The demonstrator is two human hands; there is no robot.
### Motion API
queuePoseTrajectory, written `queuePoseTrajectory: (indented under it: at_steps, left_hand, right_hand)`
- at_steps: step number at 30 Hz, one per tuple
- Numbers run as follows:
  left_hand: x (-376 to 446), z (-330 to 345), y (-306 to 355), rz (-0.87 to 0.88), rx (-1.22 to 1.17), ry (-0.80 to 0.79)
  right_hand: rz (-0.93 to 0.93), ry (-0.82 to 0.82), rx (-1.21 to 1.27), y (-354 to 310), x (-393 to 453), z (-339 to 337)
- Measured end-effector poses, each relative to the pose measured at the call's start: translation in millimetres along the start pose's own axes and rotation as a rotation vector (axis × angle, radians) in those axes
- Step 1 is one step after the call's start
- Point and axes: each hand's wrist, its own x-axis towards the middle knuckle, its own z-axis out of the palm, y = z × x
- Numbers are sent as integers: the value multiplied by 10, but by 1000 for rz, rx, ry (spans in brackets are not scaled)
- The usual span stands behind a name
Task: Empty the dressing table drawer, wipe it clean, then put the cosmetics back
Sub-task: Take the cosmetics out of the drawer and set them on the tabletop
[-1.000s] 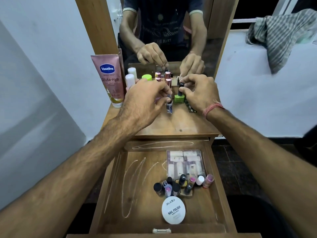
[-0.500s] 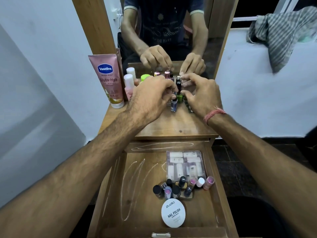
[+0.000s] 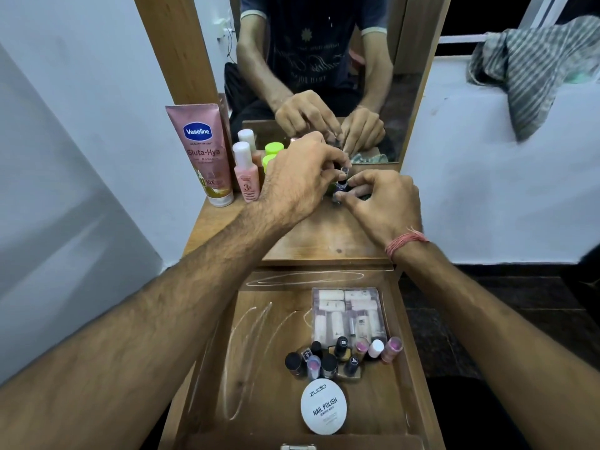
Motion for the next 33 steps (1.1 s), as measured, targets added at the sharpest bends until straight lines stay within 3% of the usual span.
queuePoseTrajectory:
  at_steps: [13,18,21,24,28,33]
  left_hand:
    - [27,-5,-28,-2,26,70]
    - [-237,-76,-21,0,-23,122]
    - [-582,-127,-2,9,-113,71]
    - [-1083,-143,59,23,-255,-115]
    - [-1725,-81,189,22,-245,-425]
    - [-2042,5,343,39,-146,-419]
  right_hand:
    - [39,-34,-87,8,146,60]
    - [27,-51,-89,-33,76,-28]
    - [-11,-74,-71,-39,-79,-147]
    - [-100,-212,-44,-19,-367,-327]
    - [-149,-575,-110,27,-871,-621]
    - [-215,-789,-295,136,-1325,-851]
